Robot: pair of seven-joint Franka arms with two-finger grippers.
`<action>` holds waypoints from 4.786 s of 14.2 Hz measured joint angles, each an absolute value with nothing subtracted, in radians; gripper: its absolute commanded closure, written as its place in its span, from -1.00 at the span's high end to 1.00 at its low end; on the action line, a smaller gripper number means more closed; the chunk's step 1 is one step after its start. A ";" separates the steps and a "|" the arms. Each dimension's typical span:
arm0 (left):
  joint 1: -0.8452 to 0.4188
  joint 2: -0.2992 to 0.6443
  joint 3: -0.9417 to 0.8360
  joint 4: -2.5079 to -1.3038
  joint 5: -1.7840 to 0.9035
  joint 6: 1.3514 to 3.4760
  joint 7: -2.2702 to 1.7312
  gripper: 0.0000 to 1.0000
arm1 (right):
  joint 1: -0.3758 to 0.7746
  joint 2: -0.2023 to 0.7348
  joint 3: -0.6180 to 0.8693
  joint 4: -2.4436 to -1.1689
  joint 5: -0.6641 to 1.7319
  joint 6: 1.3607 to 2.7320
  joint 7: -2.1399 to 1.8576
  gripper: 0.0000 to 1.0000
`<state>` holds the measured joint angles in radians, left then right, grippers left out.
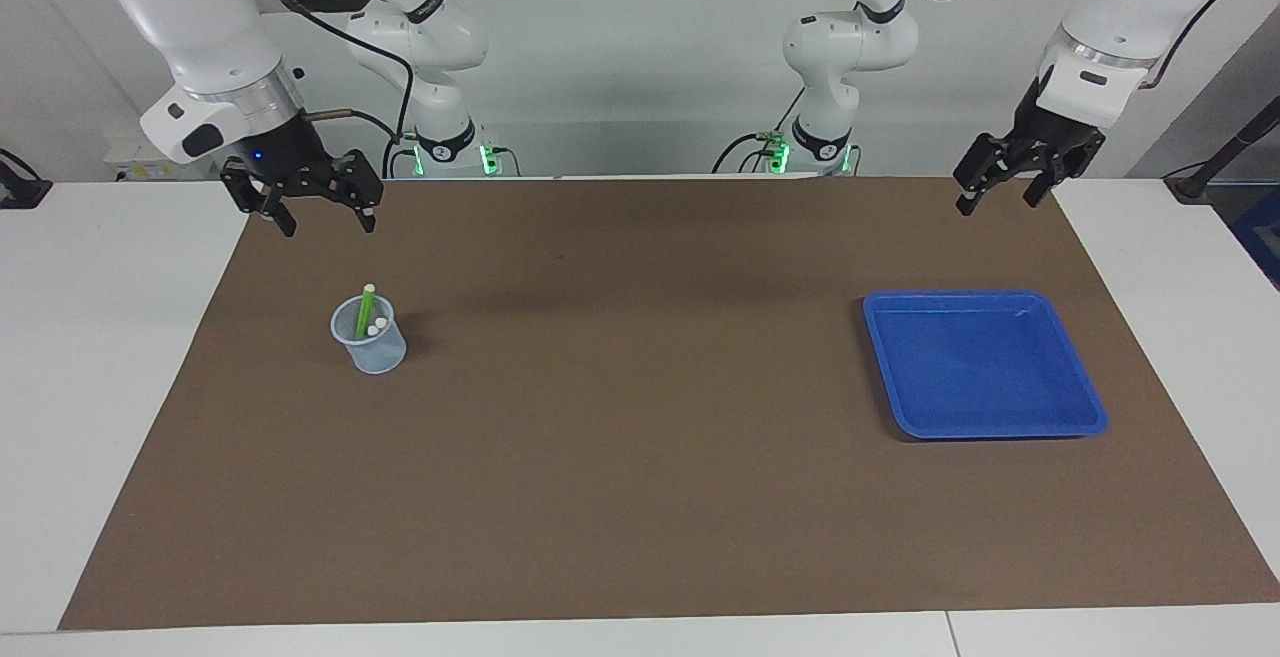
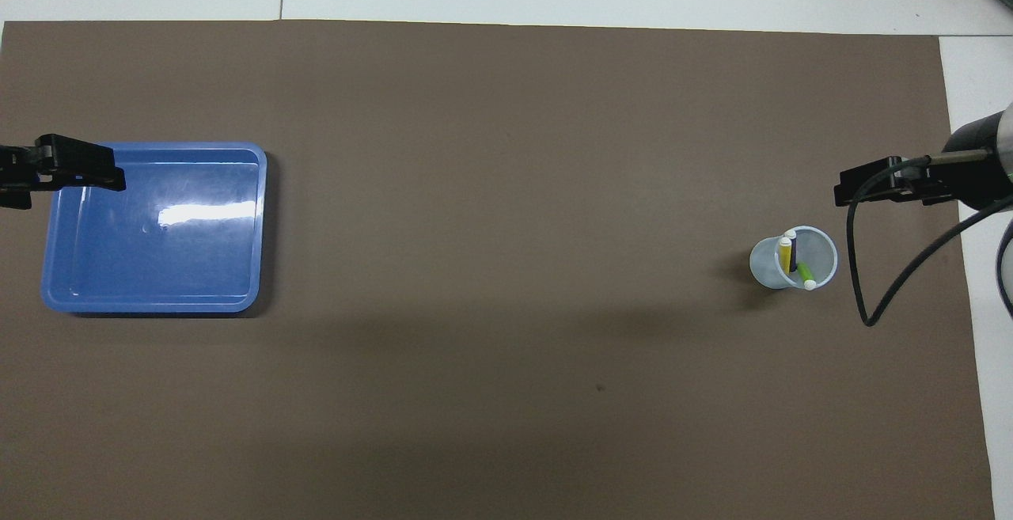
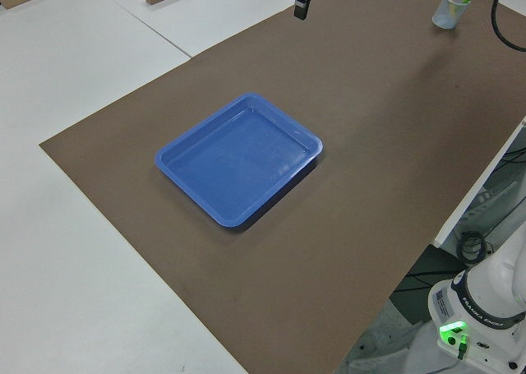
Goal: Right arm passes pens to left for tray arrangement
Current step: 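Lower the right gripper into the white cup while the left gripper moves over the tray, then grasp the purple pen in the cup with the right gripper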
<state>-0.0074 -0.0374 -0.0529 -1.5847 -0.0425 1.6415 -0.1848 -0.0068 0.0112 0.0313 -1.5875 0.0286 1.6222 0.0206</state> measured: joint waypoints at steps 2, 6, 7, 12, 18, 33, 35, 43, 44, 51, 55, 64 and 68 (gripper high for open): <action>-0.008 -0.037 -0.054 -1.588 -0.043 1.660 -0.196 1.00 | -0.007 0.011 0.032 -1.587 0.026 1.620 0.021 1.00; -0.008 -0.037 -0.054 -1.590 -0.044 1.665 -0.196 1.00 | -0.007 0.011 0.034 -1.587 0.025 1.620 0.021 1.00; -0.008 -0.037 -0.054 -1.590 -0.044 1.666 -0.197 1.00 | -0.007 0.011 0.034 -1.587 0.025 1.620 0.021 1.00; -0.008 -0.037 -0.054 -1.591 -0.044 1.670 -0.197 1.00 | -0.008 0.011 0.034 -1.594 0.025 1.639 0.021 1.00; -0.008 -0.037 -0.054 -1.607 -0.066 1.670 -0.199 1.00 | -0.008 0.010 0.033 -1.607 0.025 1.644 -0.005 1.00; -0.008 -0.077 -0.054 -1.726 -0.226 1.740 -0.204 1.00 | -0.006 0.129 0.034 -1.908 0.026 2.013 -0.033 0.84; -0.008 -0.083 -0.053 -1.750 -0.277 1.747 -0.205 1.00 | -0.006 0.129 0.035 -1.922 0.026 2.013 -0.031 0.68; -0.021 -0.100 -0.060 -1.831 -0.373 1.793 -0.205 1.00 | -0.009 0.124 0.030 -1.980 0.026 2.012 -0.026 0.56; -0.030 -0.101 -0.062 -1.837 -0.380 1.801 -0.205 1.00 | -0.009 0.124 0.030 -1.985 0.026 2.013 -0.020 0.53; -0.083 -0.105 -0.066 -1.929 -0.452 1.918 -0.239 1.00 | -0.024 0.122 0.029 -2.003 0.026 2.028 -0.006 -0.02; -0.112 -0.107 -0.067 -1.956 -0.453 1.975 -0.285 1.00 | -0.032 0.122 0.029 -2.013 0.026 2.032 -0.006 -0.12; -0.129 -0.109 -0.068 -1.996 -0.507 2.015 -0.299 1.00 | -0.046 0.102 0.028 -2.023 0.018 2.019 -0.006 -1.00; -0.129 -0.109 -0.068 -2.003 -0.524 2.033 -0.300 1.00 | -0.046 0.095 0.028 -2.015 0.016 1.994 -0.031 -1.00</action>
<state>-0.1288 -0.1090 -0.0679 -2.0025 -0.5245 2.0329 -0.2998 -0.0465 0.0947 0.0279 -2.0151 0.0161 1.9937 -0.0313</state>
